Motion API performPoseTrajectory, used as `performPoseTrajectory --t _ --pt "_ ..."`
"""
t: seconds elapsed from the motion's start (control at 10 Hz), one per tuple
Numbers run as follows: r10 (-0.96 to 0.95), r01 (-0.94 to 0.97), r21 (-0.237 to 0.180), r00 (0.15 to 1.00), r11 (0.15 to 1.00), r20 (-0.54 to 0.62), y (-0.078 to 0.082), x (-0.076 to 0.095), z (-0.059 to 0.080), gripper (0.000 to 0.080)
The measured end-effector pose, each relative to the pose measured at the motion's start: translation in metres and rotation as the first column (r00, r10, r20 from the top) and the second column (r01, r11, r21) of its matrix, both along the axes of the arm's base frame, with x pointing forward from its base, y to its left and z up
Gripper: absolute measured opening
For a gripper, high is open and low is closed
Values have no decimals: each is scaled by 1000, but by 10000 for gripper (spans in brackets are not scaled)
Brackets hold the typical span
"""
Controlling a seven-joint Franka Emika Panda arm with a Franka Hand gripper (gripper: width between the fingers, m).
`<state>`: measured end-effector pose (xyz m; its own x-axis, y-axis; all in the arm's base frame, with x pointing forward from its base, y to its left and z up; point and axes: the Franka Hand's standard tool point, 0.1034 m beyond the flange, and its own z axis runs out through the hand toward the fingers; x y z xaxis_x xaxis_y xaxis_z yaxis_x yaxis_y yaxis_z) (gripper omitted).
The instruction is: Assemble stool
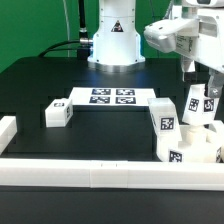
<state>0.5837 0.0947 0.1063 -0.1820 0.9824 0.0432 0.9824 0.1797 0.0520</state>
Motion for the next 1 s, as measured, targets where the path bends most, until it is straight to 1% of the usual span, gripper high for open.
performPoseTrajectory --t 0.2,0.4,0.8,1.0 --pt "7 -7 -1 1000 1000 -5 3 -9 1 649" --pt "10 -10 -2 1000 1000 -14 4 -16 -2 649" --pt "5 -5 -2 1000 1000 -17 2 -18 -5 649" --pt "15 -15 5 1000 1000 -16 9 -21 -13 649"
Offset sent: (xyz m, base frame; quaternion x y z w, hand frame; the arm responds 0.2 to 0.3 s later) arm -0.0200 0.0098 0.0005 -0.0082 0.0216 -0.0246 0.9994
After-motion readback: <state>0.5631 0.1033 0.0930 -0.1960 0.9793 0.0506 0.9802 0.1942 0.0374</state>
